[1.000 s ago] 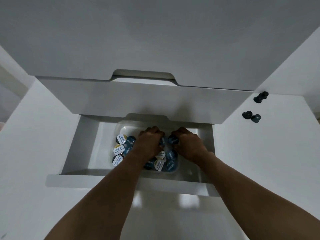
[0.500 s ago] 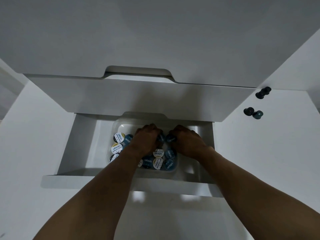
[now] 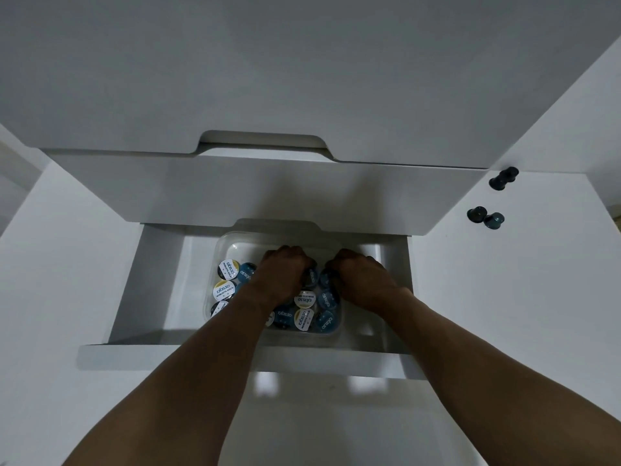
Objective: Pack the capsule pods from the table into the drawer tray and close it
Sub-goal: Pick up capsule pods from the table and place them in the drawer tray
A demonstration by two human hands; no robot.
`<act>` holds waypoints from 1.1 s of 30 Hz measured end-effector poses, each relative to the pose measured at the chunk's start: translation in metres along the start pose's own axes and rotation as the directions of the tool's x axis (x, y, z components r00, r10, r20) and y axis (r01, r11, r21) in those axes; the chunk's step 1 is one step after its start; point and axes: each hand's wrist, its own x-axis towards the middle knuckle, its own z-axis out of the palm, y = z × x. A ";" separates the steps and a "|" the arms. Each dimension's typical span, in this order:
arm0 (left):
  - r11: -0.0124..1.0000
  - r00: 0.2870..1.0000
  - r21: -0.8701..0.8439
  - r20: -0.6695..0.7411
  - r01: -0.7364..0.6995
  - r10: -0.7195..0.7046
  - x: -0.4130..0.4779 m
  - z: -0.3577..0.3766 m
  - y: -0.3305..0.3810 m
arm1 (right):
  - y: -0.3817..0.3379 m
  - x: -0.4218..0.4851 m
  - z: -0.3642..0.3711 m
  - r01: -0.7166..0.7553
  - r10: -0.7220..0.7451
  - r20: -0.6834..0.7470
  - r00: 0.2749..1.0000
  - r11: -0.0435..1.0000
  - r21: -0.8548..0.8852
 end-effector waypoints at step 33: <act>0.962 0.883 0.087 -0.425 0.260 -0.200 -0.114 -0.072 0.096 | -0.007 -0.110 -0.062 0.040 -0.069 -0.372 0.926 0.995 -0.087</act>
